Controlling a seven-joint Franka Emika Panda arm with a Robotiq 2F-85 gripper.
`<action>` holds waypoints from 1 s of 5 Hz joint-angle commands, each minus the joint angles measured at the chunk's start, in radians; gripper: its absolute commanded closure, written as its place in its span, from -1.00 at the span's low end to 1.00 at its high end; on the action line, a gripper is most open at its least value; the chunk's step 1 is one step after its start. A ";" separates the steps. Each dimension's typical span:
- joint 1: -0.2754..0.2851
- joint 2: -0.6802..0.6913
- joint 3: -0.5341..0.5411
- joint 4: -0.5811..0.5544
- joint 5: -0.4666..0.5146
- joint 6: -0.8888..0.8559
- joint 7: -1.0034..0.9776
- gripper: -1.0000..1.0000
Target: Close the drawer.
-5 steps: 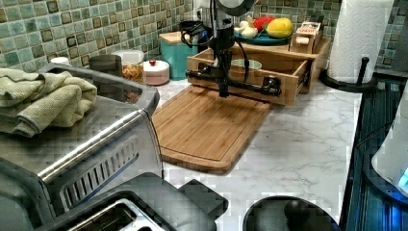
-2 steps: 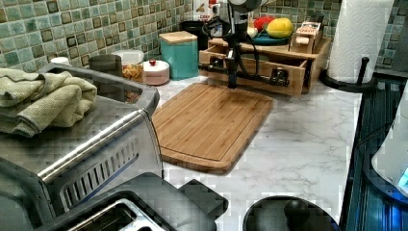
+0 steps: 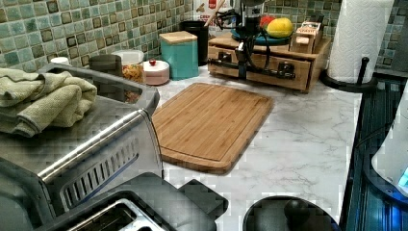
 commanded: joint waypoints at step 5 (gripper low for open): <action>-0.067 0.045 -0.173 0.208 -0.205 0.050 0.068 1.00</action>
